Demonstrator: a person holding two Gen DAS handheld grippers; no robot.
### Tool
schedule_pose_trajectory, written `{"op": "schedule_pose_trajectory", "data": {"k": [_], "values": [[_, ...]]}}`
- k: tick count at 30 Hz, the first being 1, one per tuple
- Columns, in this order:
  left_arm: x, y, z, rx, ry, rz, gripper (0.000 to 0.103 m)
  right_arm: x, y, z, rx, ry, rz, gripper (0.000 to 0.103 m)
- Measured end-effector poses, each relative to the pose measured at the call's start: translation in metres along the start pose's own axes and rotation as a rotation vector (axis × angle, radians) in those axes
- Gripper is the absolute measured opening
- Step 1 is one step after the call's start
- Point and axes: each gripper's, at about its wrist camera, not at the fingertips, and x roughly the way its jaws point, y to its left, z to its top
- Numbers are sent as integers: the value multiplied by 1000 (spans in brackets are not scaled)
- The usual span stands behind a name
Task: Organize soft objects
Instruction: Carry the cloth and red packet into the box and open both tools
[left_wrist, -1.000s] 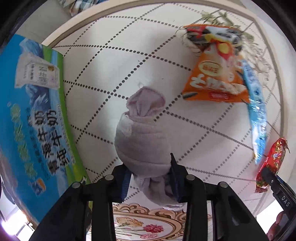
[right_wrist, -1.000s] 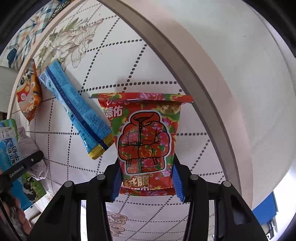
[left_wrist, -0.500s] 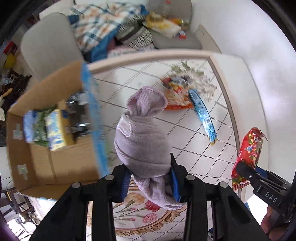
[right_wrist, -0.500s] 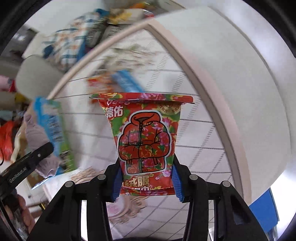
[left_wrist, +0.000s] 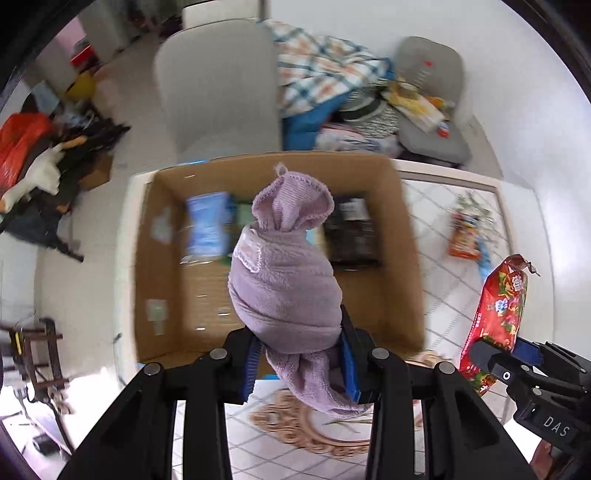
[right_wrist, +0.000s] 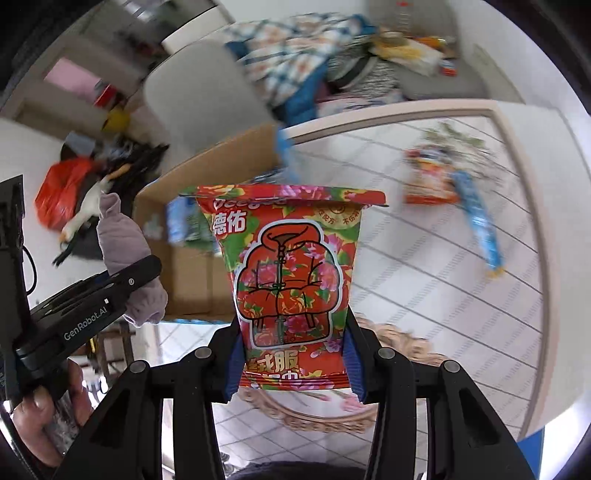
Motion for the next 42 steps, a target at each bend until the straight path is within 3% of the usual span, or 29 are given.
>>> {"op": "schedule_pose_trajectory", "data": {"k": [3, 11, 22, 25, 26, 28, 29, 33, 37, 39, 42], "values": [[10, 38, 1, -37, 21, 13, 33, 22, 34, 6, -35, 32, 7, 48], [63, 92, 6, -73, 138, 26, 34, 90, 99, 21, -80, 121, -3, 48], [116, 119, 13, -40, 274, -4, 37, 174, 144, 27, -151, 208, -36, 48], [121, 121, 13, -36, 297, 23, 39, 189, 153, 28, -171, 219, -26, 49], [122, 122, 14, -44, 306, 28, 39, 194, 156, 29, -181, 228, -25, 50], [121, 125, 15, -68, 308, 10, 42, 203, 159, 30, -196, 249, -33, 68], [120, 126, 15, -72, 308, 0, 47, 205, 159, 30, -192, 248, -18, 83], [112, 126, 16, -67, 284, 1, 76, 206, 160, 30, -192, 242, -26, 84], [101, 125, 15, -76, 259, -2, 83, 205, 161, 31, -186, 234, -57, 84], [96, 125, 14, -65, 236, 19, 95, 199, 162, 29, -190, 226, -79, 84], [85, 124, 10, -67, 211, 31, 96, 193, 162, 27, -192, 218, -102, 84]]}}
